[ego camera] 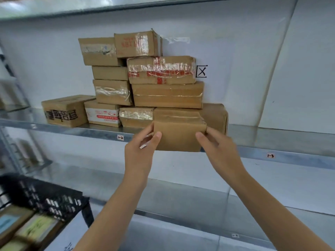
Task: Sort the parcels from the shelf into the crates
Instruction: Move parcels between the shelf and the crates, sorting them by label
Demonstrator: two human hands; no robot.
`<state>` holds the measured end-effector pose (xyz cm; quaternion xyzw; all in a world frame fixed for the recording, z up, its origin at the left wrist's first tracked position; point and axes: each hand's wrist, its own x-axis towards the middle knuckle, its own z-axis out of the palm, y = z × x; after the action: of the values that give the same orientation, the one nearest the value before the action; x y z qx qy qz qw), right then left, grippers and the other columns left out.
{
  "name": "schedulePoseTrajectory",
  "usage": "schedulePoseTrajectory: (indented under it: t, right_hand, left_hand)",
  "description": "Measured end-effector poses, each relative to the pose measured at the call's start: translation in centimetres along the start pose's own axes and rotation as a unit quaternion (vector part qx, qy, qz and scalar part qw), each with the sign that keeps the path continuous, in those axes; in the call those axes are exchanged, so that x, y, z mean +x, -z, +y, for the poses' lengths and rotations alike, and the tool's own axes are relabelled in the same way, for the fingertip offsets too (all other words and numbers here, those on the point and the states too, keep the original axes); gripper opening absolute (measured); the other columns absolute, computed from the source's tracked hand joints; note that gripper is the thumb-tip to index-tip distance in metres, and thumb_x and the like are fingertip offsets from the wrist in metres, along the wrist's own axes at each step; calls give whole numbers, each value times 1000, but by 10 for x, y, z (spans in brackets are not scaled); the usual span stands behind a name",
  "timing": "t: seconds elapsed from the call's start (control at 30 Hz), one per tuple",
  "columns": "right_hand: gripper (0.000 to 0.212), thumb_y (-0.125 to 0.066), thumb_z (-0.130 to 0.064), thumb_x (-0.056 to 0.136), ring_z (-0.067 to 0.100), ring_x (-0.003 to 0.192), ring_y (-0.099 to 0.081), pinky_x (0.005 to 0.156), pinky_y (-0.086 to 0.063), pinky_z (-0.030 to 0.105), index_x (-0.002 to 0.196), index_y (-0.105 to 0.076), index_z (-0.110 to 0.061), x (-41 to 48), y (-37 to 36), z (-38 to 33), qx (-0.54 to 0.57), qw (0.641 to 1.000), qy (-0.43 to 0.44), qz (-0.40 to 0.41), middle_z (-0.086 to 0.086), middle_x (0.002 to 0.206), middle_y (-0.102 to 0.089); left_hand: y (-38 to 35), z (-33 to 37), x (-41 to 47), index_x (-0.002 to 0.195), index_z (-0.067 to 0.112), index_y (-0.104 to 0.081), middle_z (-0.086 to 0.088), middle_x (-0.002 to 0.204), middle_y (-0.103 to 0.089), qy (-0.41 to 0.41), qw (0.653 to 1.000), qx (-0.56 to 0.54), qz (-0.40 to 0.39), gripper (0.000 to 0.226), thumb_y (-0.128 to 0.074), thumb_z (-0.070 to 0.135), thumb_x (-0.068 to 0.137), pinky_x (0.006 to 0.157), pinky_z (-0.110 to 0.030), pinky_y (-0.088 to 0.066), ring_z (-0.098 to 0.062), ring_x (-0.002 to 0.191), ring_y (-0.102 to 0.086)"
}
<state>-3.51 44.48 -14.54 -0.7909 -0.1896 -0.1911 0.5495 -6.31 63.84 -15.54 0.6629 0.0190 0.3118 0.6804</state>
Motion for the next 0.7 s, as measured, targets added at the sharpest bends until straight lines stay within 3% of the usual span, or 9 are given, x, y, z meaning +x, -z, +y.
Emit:
schedulePoseTrajectory:
  t: [0.07,0.13,0.2,0.3,0.37,0.47,0.57,0.63,0.7]
  right_hand:
    - [19,-52,-48,96,1,90,-68,79,-54,19,94,-65,-35,0,-15,0,59,998,-33,-9,-20,92,-71]
    - [38,-47,-59,93,13,91,-69,81,-51,25,95,-63,-25,2,-27,0,97,993,-66,-5,-3,96,-71]
    - [56,-42,-68,88,20,91,-66,78,-49,26,95,-57,-15,5,-38,-2,105,991,-87,-2,9,98,-64]
    - [70,-35,-79,77,13,82,-55,80,-52,33,97,-49,-13,5,-54,-7,100,989,-106,-31,3,87,-53]
    - [70,-34,-81,75,7,88,-57,88,-53,39,101,-53,-19,0,-68,-3,129,983,-119,-57,1,99,-58]
    - [53,-39,-73,86,5,97,-62,91,-54,34,102,-61,-28,-14,-93,10,151,977,-135,-68,-7,106,-65]
    - [46,-51,-56,94,16,97,-65,93,-55,42,88,-56,-11,-25,-117,23,145,968,-176,-105,7,103,-68]
    - [40,-56,-48,93,23,100,-65,95,-52,50,75,-46,-14,-30,-129,26,155,964,-179,-122,9,96,-67]
    - [35,-56,-44,94,25,103,-63,97,-51,51,72,-44,-19,-33,-142,24,156,963,-173,-136,10,96,-65]
  left_hand:
    - [17,0,-2,119,41,-70,17,113,-67,0,999,44,11,33,-73,30,89,74,-11,-44,-2,100,-60]
    - [33,0,-5,113,39,-71,18,107,-67,-7,998,61,9,32,-69,17,91,77,-17,-46,-8,97,-61]
    - [47,0,-7,100,28,-69,20,101,-70,-9,998,68,9,29,-58,3,92,79,-22,-50,-11,95,-65]
    - [65,-4,-7,83,8,-58,12,89,-73,1,998,56,14,22,-44,-6,93,67,-18,-56,-9,81,-71]
    - [78,-10,-10,75,8,-51,9,86,-74,18,998,56,19,24,-42,-3,95,67,-16,-55,-9,81,-71]
    - [97,-24,-22,65,20,-52,6,83,-73,59,997,24,53,37,-44,6,98,74,-20,-56,-12,83,-70]
    - [115,-40,-39,90,24,-67,8,94,-74,102,990,-2,98,21,-49,23,101,78,-21,-55,-10,94,-70]
    - [125,-47,-48,110,29,-70,6,105,-74,121,987,-5,104,22,-53,37,100,87,-24,-52,-10,103,-68]
    - [135,-49,-53,110,36,-72,5,108,-73,126,985,3,117,25,-60,50,92,97,-30,-50,-12,109,-65]
